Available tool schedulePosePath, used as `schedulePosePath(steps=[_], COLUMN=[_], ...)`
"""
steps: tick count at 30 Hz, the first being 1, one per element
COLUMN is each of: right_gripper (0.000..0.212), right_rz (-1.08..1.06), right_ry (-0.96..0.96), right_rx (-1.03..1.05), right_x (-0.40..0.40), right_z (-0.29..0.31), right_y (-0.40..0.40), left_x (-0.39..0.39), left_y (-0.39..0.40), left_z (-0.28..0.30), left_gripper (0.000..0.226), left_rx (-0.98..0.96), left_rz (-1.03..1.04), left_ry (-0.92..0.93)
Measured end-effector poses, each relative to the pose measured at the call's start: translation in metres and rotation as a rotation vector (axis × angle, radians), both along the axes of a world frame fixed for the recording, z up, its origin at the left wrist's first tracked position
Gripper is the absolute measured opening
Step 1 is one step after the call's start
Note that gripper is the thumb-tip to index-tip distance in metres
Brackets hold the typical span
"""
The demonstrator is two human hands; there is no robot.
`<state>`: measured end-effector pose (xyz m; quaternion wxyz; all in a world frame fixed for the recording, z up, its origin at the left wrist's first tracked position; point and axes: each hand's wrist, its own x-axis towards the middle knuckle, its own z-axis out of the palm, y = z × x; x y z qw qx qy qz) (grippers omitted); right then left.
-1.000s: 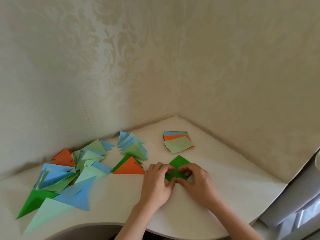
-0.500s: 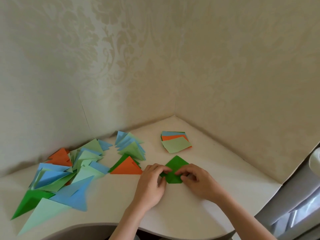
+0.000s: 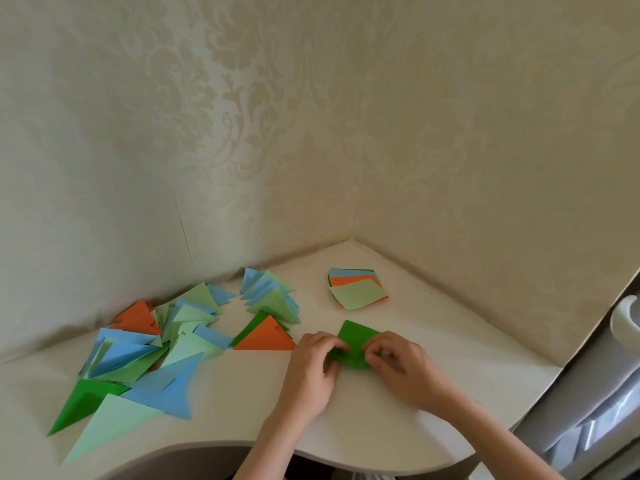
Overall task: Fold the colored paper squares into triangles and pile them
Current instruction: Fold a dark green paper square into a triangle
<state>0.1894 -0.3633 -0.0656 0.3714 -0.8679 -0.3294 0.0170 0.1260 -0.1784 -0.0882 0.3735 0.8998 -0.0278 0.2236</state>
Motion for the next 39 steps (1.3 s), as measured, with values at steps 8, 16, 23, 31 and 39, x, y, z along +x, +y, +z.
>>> schedulePosePath(steps=[8, 16, 23, 31, 39], right_gripper=[0.010, 0.029, 0.016, 0.024, 0.025], right_rz=[-0.099, -0.137, -0.207, -0.274, -0.267], right_ry=[-0.130, -0.193, -0.212, -0.203, -0.136], right_rx=[0.126, 0.094, 0.135, 0.077, 0.120], right_x=[-0.010, -0.012, -0.010, -0.005, -0.007], right_z=[-0.012, -0.014, -0.020, -0.022, -0.019], right_y=[-0.008, -0.004, 0.010, 0.020, 0.021], left_x=[0.001, 0.002, 0.004, 0.008, 0.009], left_y=[-0.001, -0.001, -0.002, -0.009, -0.011], left_z=[0.000, 0.002, -0.002, -0.004, -0.002], left_gripper=[0.008, 0.004, 0.015, 0.021, 0.028], left_rx=[0.017, 0.027, 0.053, 0.145, 0.063], left_rz=[-0.012, 0.008, 0.095, 0.161, 0.193], left_ry=[-0.035, -0.031, -0.059, -0.068, -0.063])
